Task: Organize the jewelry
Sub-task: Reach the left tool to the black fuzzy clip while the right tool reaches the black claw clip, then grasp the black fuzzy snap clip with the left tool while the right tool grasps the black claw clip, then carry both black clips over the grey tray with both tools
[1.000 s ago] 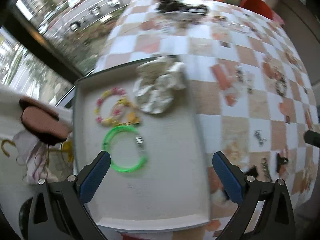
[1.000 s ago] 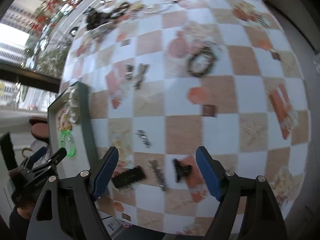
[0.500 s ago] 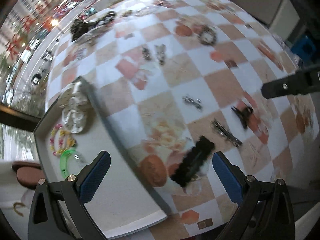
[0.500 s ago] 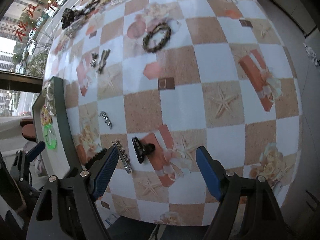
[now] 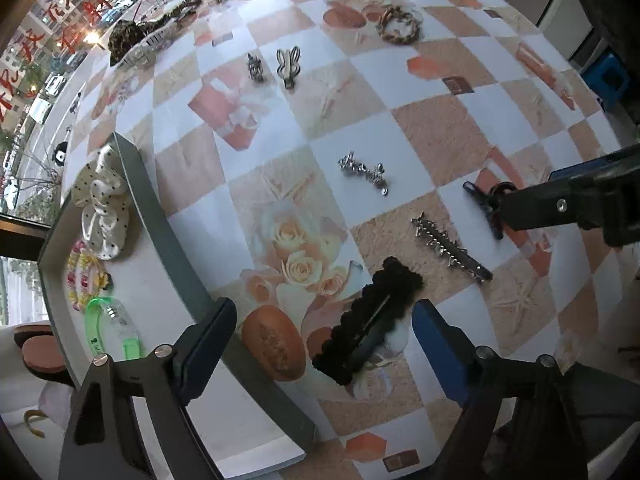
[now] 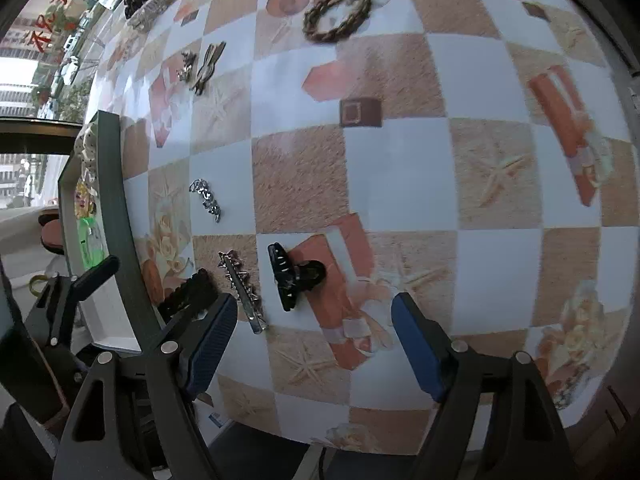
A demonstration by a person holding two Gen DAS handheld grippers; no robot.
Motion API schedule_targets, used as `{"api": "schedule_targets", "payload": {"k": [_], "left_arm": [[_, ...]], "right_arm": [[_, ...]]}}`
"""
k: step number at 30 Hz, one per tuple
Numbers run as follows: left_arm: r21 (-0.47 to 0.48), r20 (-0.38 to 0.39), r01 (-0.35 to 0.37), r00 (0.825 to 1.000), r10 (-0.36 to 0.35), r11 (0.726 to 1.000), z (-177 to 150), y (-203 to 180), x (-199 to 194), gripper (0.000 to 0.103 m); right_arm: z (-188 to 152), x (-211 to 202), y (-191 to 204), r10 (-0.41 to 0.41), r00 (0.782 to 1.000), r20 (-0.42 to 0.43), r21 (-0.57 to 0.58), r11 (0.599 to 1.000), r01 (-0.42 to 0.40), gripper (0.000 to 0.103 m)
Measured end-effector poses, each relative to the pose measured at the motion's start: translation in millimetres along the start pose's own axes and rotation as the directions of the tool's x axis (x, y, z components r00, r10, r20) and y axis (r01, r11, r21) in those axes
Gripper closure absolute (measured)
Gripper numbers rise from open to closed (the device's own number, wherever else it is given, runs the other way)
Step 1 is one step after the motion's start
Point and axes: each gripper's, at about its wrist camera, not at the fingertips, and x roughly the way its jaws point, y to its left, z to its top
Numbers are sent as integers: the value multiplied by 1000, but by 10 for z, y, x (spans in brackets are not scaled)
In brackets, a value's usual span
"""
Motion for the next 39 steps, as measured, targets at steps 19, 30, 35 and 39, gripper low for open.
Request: {"api": "schedule_targets", "payload": {"k": [19, 30, 35, 39], "left_arm": [[1, -75, 88, 993, -87, 996, -44, -116, 255, 36], [-70, -72, 186, 979, -191, 980, -2, -121, 153, 63], [-152, -52, 226, 970, -236, 962, -20, 42, 50, 63], [-171, -23, 243, 968, -251, 955, -36, 98, -84, 63]], "right_arm": [[43, 242, 304, -80, 996, -28, -82, 994, 78, 87], [3, 175, 254, -65, 998, -3, -56, 996, 65, 97], [13, 62, 195, -44, 999, 11, -40, 998, 44, 97], [7, -44, 109, -32, 999, 24, -34, 999, 32, 97]]}}
